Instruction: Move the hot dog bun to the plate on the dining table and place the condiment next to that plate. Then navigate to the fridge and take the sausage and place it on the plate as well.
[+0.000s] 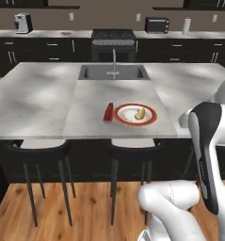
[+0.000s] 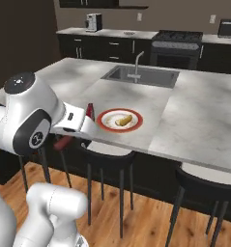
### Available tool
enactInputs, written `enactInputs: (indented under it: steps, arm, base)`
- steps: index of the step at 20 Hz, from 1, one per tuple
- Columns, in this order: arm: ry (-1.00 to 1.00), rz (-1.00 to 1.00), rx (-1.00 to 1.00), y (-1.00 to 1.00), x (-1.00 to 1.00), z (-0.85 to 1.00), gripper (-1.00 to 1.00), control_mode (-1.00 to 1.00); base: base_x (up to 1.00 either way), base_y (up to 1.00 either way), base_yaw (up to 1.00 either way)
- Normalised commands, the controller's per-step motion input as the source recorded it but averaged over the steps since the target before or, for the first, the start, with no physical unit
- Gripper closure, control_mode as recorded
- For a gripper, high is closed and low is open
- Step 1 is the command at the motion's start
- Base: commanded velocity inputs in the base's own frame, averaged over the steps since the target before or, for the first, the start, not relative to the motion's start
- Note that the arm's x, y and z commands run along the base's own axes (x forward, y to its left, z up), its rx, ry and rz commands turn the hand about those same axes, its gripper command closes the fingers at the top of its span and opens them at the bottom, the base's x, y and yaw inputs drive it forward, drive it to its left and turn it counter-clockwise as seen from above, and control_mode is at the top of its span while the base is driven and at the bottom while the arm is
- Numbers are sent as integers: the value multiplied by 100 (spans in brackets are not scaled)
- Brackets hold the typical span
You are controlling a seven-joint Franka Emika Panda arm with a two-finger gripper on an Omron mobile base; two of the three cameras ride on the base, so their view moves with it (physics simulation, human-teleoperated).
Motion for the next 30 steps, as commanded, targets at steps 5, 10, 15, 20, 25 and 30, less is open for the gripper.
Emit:
enactInputs:
  steps: [5,10,15,20,25,30]
  arm:
    - [0,0,0,0,0,0,100,100]
    - [0,0,0,0,0,0,100,100]
    - [3,-2,1,1,30,-1,100,-100]
    - [9,-3,5,33,78,-47,100,-100]
    - [13,0,17,2,91,-73,100,-100]
    - [5,0,16,0,74,-78,100,-100]
  base:
    - [97,62,-33]
    - [100,24,-24]
    - [54,11,-10]
    - [0,0,0]
    - [0,0,0]
    - [0,0,0]
